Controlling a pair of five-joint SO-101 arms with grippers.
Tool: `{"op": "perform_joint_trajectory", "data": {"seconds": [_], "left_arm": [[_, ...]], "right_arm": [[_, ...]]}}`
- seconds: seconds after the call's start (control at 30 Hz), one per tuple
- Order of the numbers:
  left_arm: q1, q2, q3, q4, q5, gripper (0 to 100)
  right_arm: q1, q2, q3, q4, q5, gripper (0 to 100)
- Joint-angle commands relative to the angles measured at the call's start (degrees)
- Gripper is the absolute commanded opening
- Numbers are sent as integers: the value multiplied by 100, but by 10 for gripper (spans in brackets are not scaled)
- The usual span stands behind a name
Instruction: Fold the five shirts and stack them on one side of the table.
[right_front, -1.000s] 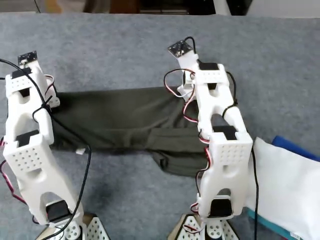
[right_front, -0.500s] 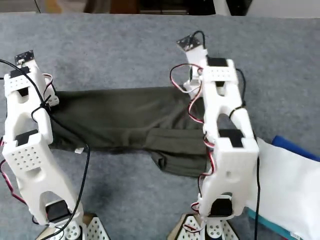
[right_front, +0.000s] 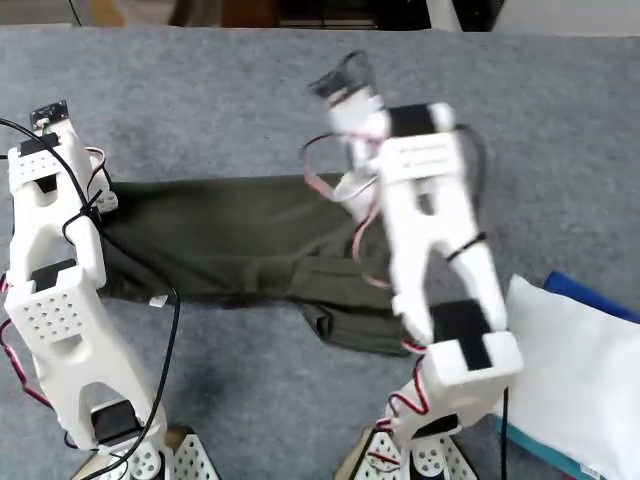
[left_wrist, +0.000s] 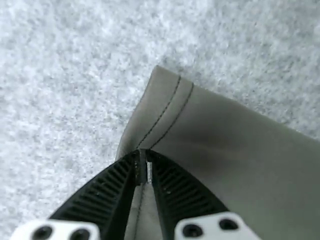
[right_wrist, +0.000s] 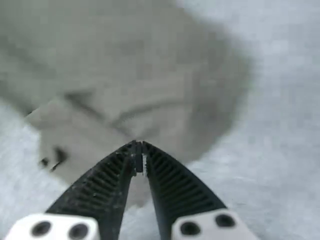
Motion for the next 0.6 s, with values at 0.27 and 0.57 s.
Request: {"op": "perform_joint_trajectory", "data": {"seconds": [0.27,0.57], "left_arm": [[-185,4,-79,18,-35,19],[-176,4,-79,18,-35,19]], "right_arm": [[-541,-207,1895,-1380,-79,5],[-549,-242,2598,-1363,-62,5]]}}
